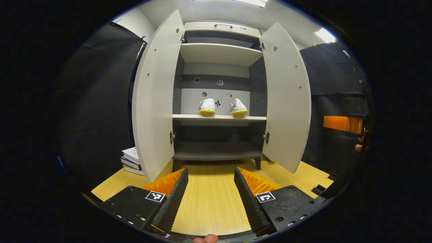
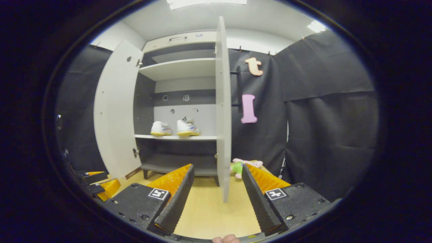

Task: Grab one shoe with the right hand and put it into the shoe cabinet, grab the other shoe with the left hand and put it into the shoe cabinet; then close the right door with the right hand and the left door with the left hand.

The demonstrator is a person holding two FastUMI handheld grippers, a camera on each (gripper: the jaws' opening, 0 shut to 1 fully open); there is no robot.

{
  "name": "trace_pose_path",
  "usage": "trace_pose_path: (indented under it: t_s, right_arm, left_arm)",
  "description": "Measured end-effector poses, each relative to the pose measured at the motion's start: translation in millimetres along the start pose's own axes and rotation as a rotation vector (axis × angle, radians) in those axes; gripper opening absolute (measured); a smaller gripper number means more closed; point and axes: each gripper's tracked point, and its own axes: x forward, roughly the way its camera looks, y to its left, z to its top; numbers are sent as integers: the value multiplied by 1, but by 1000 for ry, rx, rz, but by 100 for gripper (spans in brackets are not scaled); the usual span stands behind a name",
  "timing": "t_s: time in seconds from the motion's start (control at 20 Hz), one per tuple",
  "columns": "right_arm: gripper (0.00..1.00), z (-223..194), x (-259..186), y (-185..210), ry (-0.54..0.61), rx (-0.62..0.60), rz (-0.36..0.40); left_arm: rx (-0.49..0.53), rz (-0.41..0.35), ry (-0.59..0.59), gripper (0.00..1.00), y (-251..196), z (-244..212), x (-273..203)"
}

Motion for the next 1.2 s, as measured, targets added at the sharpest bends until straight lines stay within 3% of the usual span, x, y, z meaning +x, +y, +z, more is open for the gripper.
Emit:
trace_pose_path:
  t_s: [0.3,0.5,0.65,0.85,1.2]
  right_arm:
    - [90,80,36,-67,-113,-5,-125]
    - [91,122,82,-88,-125,29,-132]
    - [91,142,116,-87,-121,27,-106]
    - [91,162,146,-90,-128,31,-138]
    - [88,176,148,-79,-150,-11,-110]
  left_arm:
    - [10,-9,11,82,-2,-3,0]
    - [21,0,19,82,1,-4,-1]
    - [30,7,20,82,4,-2,3]
    - [32,16,28,82,6,-4,7]
    - [-8,2,59,82,3,-12,15]
